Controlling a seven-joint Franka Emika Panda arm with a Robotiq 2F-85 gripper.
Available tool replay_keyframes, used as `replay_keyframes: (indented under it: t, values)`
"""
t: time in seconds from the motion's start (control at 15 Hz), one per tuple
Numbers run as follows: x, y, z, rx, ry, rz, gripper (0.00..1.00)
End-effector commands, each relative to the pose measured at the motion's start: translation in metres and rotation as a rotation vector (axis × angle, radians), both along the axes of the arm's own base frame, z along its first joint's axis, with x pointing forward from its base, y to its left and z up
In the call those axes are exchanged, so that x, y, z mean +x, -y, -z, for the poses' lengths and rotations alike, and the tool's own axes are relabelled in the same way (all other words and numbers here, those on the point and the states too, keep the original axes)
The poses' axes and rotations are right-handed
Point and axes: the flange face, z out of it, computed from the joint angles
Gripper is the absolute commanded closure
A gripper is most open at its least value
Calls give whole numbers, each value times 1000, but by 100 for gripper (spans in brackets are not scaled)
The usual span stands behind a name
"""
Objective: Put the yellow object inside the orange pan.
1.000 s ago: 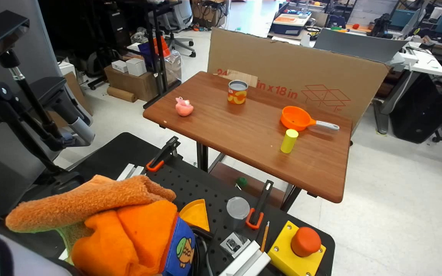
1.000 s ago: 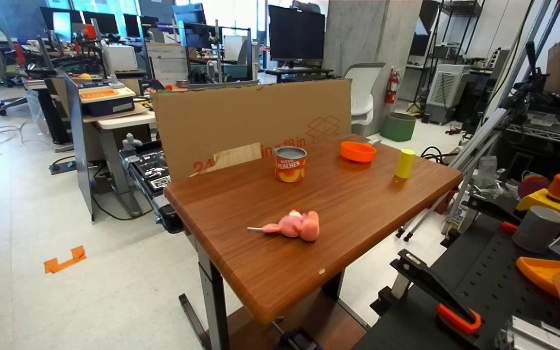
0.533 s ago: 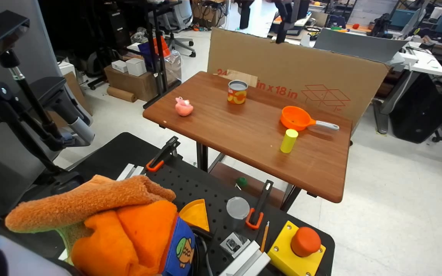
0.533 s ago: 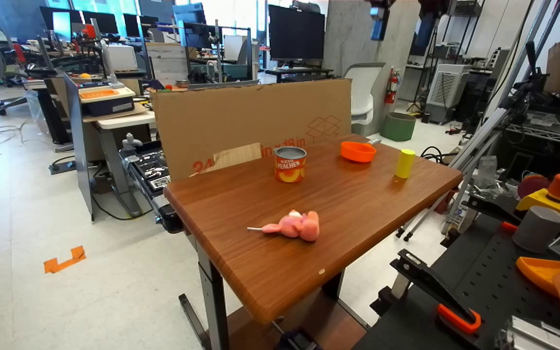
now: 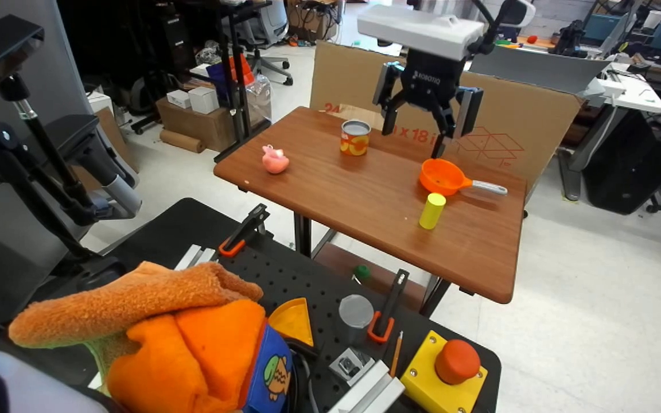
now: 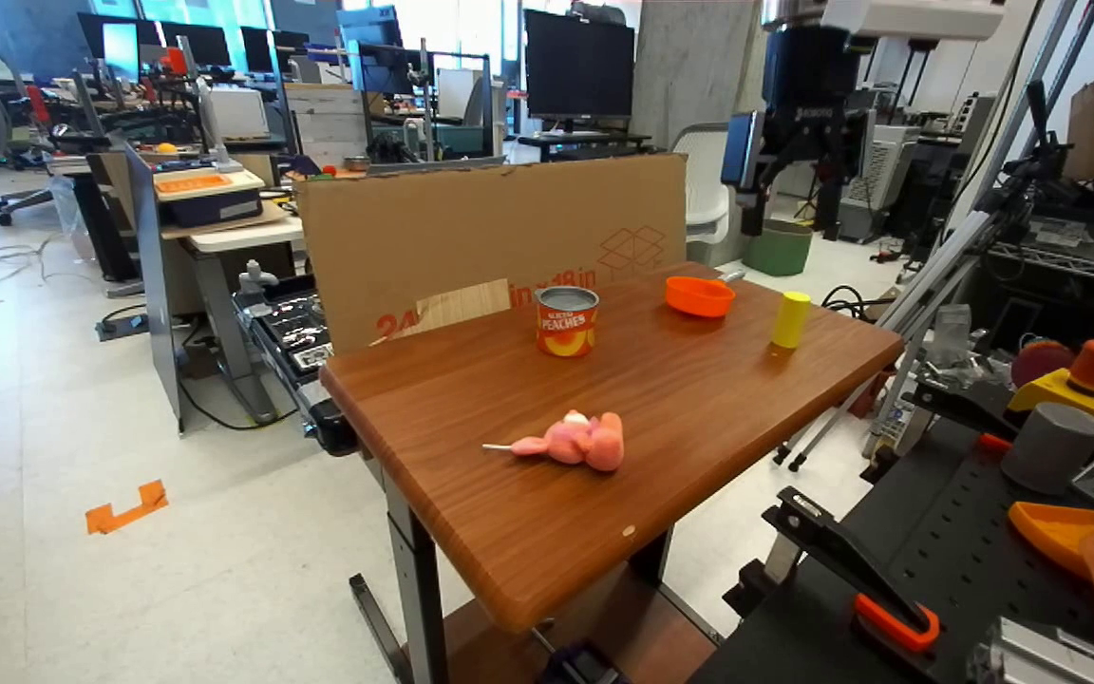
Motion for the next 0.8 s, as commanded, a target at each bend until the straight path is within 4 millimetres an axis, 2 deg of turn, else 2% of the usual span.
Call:
replay_keyframes:
  t: [0.0,0.2,0.73]
  values:
    - [19,10,37,-43,-4,-3,0]
    - [24,19,60,-76,-20,-5,0]
    - [35,30,83,-135,-106,11,0]
